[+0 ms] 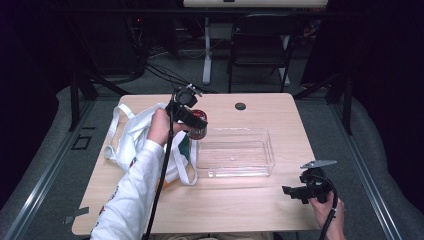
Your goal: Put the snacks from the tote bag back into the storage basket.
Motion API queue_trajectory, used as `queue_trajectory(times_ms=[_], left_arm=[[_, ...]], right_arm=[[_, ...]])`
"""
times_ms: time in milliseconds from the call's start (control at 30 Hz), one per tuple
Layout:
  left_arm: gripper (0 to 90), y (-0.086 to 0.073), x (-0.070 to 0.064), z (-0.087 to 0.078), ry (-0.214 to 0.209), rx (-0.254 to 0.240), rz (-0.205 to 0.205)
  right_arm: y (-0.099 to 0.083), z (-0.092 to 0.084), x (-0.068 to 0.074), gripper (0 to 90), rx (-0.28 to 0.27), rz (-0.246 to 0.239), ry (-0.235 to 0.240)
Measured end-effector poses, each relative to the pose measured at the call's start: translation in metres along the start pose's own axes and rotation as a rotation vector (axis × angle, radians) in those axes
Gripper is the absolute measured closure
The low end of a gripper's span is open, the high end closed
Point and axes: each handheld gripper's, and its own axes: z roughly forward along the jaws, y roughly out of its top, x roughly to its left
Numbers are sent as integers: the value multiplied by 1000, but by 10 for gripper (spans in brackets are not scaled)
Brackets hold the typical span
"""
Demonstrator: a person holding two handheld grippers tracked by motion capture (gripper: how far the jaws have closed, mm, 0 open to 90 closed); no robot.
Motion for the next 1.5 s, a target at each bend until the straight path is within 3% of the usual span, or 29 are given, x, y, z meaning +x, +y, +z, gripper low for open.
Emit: queue_trajectory(times_ms=[933, 1500], left_arm=[[258, 6, -21, 23, -75, 29, 33], [258, -10, -28, 51, -108, 63, 11]], right_arm=[[0, 0, 0, 156, 0, 0, 6], [0, 0, 0, 156, 0, -1, 7]])
